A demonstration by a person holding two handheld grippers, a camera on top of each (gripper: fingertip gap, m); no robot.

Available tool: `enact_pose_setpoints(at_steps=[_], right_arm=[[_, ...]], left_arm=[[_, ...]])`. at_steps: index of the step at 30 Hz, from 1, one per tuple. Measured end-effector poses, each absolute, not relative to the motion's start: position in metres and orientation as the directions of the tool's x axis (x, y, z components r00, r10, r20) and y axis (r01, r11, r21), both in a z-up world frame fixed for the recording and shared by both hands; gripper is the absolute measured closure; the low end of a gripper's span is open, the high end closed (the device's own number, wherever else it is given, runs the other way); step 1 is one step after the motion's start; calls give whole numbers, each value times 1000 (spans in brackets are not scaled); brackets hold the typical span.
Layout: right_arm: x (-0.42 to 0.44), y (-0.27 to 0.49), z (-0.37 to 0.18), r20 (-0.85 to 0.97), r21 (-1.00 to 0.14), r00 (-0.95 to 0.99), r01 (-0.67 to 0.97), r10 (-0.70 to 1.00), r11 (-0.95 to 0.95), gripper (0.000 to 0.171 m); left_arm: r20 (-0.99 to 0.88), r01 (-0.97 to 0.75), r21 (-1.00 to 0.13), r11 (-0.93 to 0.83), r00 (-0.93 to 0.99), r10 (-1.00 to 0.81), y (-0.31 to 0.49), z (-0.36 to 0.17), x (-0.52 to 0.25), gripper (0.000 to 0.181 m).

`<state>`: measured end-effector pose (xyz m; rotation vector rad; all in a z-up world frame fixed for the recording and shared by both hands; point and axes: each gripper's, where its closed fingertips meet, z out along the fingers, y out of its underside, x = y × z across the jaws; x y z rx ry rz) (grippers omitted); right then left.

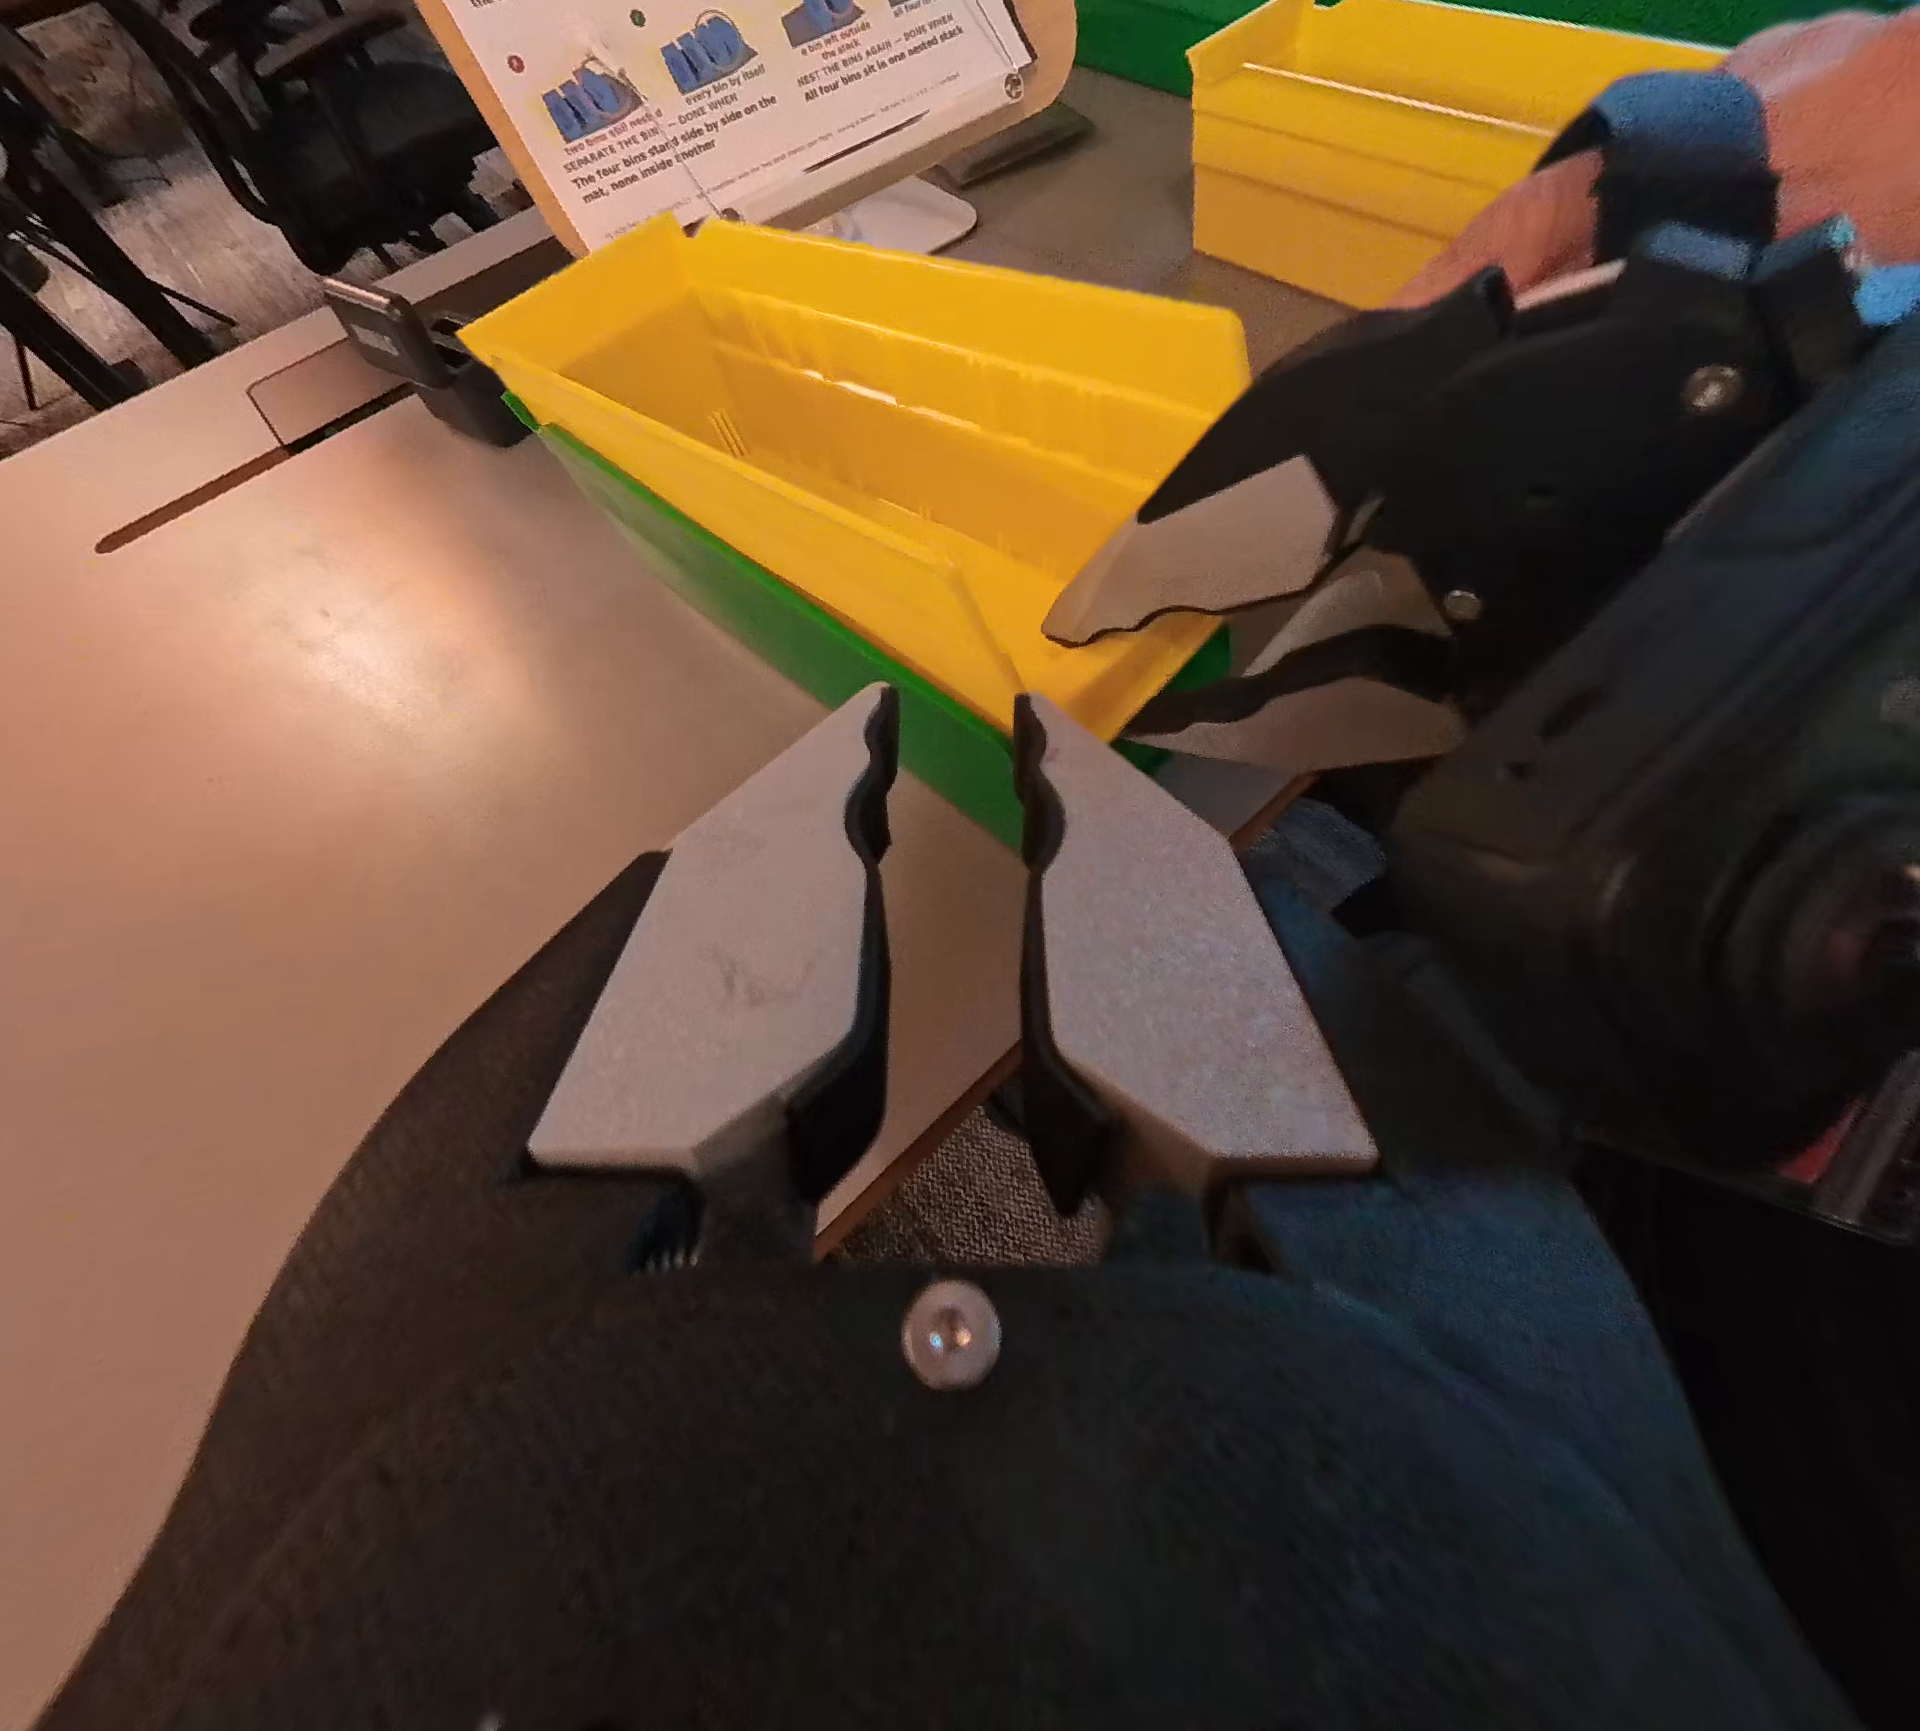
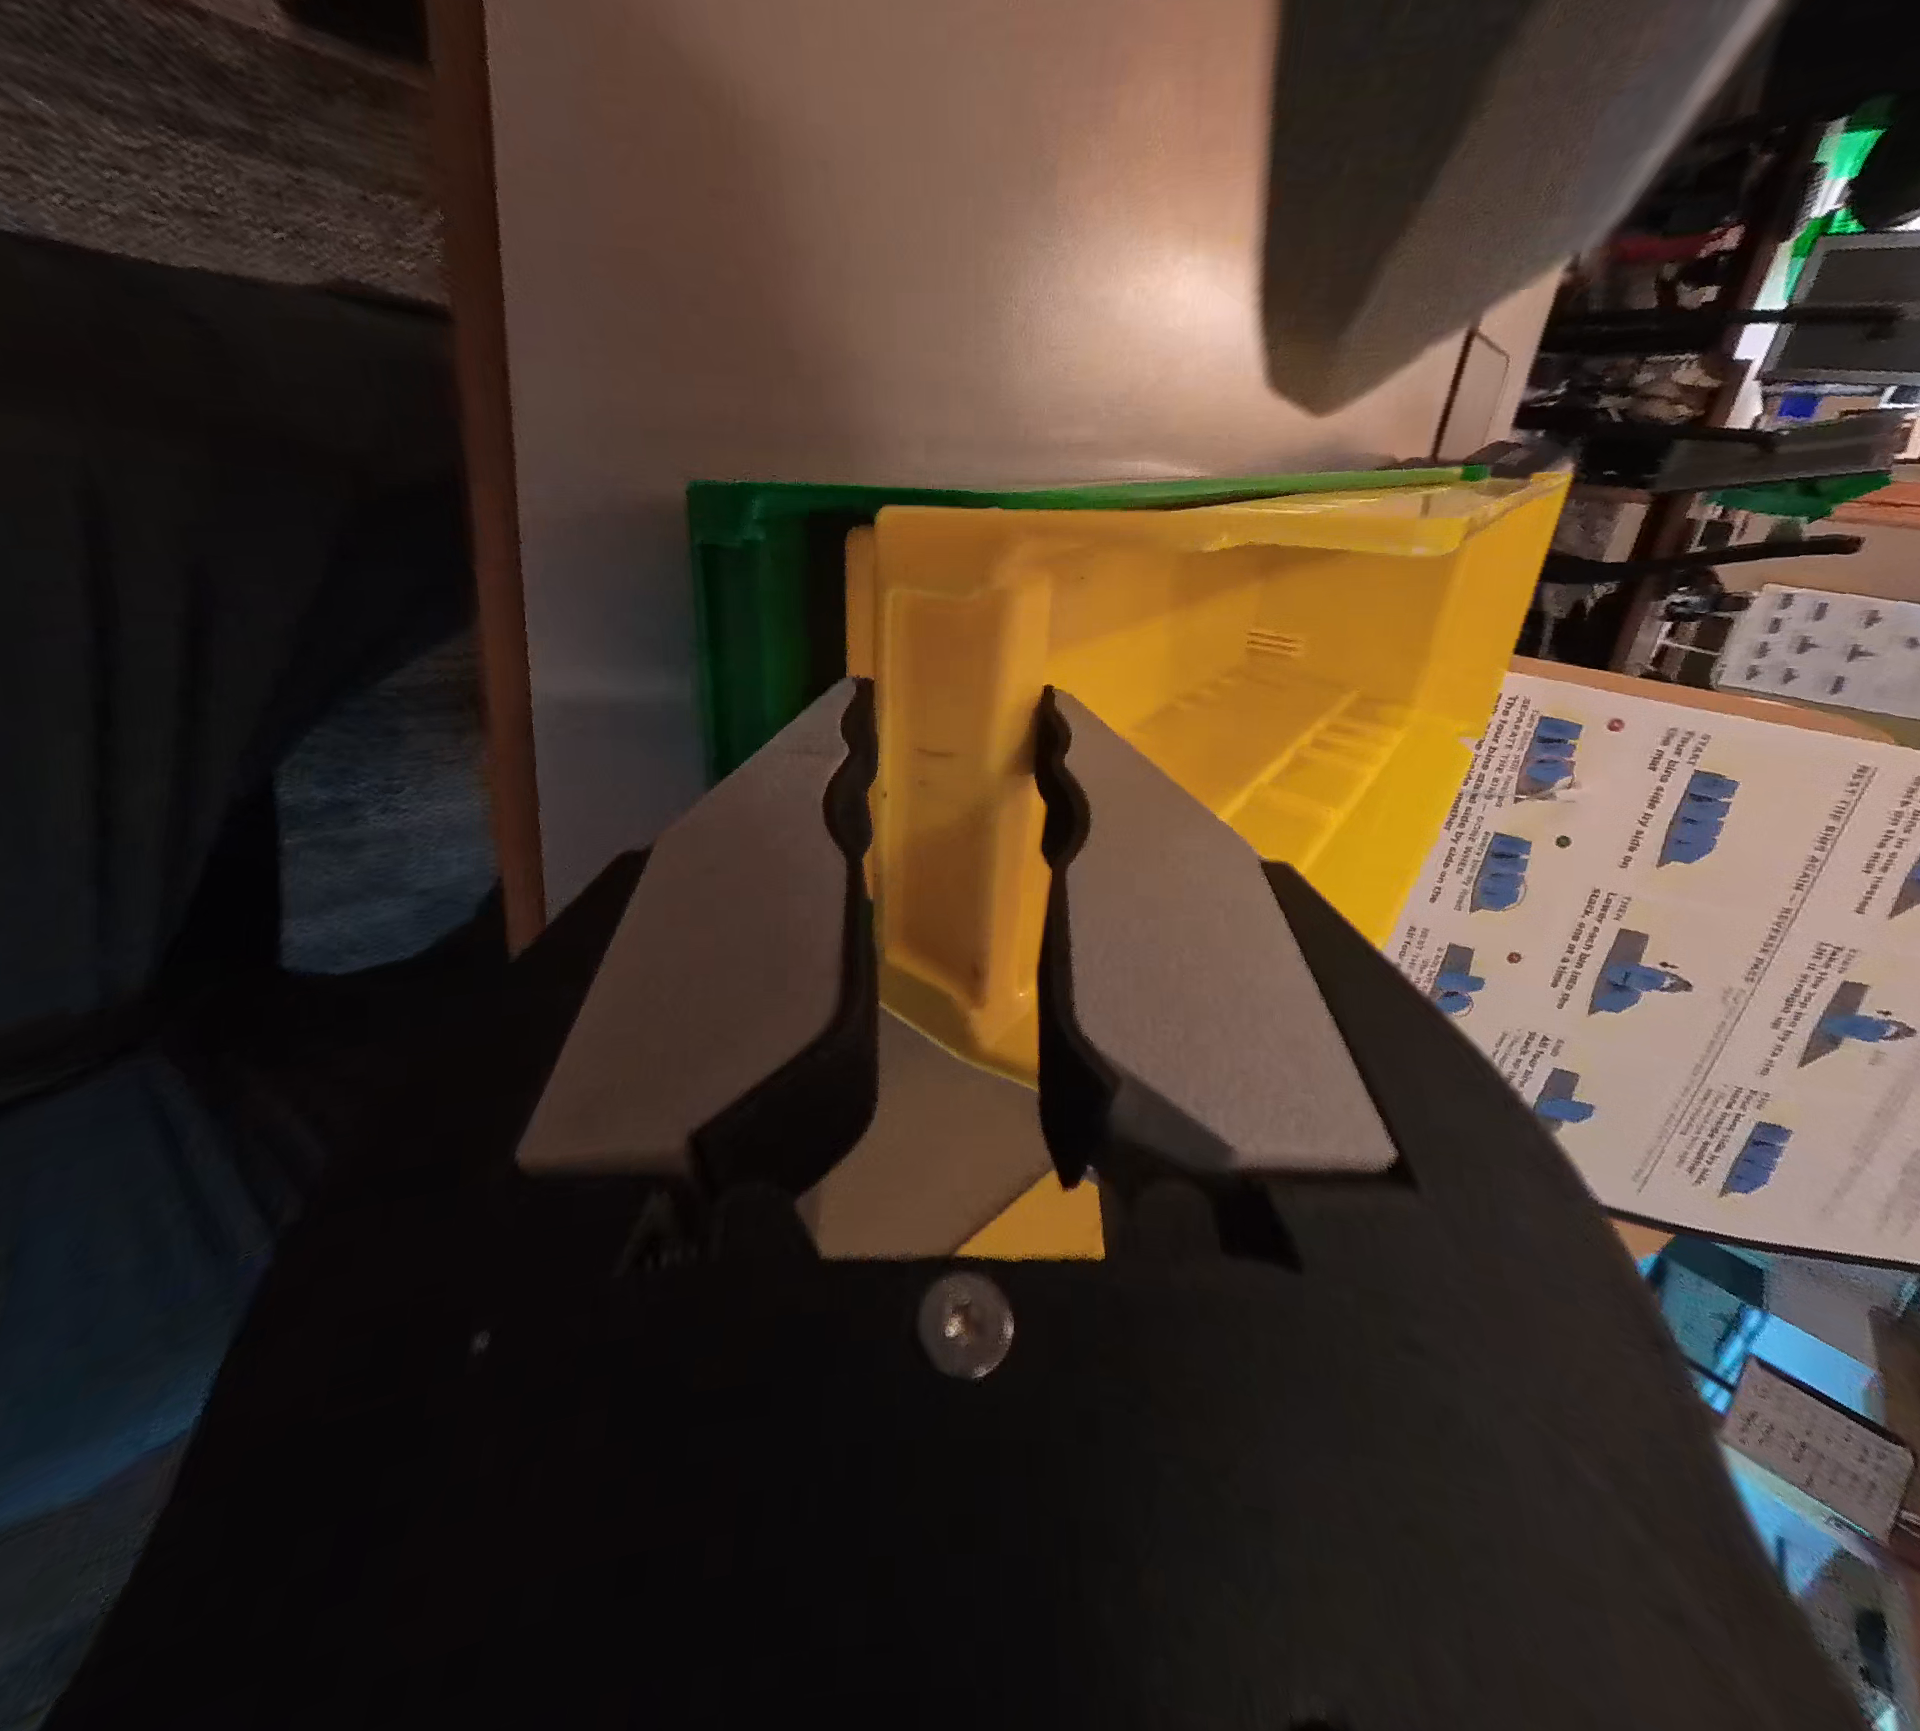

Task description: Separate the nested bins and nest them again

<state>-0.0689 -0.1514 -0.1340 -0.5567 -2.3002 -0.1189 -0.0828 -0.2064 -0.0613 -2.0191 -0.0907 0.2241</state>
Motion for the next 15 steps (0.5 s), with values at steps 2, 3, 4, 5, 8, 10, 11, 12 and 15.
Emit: enact_pose_setpoints(at_steps=[2,3,4,5,8,10,11,12,15], right_arm=[[-68,-152,-137,708,-96,-610,415,355,905,144],[-67,-153,-136,713,-109,-603,409,358,906,144],[-66,-154,-134,717,-123,-596,402,361,907,144],[-63,-154,-131,720,-136,-591,395,364,909,144],[-54,-157,-121,735,-171,-571,365,365,915,143],[-52,-157,-111,758,-183,-545,350,359,919,144],[-52,-157,-105,776,-186,-524,342,351,921,144],[-52,-157,-100,794,-183,-504,337,341,924,144],[-52,-157,-100,815,-155,-486,342,316,927,144]], left_arm=[[-115,-30,-898,-440,979,168,-208,-61,-85,162],[-111,-26,-899,-437,979,170,-209,-61,-86,162],[-107,-22,-900,-436,979,173,-209,-61,-87,162],[-105,-19,-900,-435,979,175,-210,-61,-88,162],[-107,-19,-901,-433,978,179,-211,-61,-89,162],[-107,-19,-902,-431,978,180,-209,-60,-89,162],[-108,-20,-902,-432,978,179,-209,-60,-88,162],[-111,-24,-900,-434,978,176,-208,-60,-87,162],[-125,-40,-897,-440,978,167,-206,-60,-82,162]])
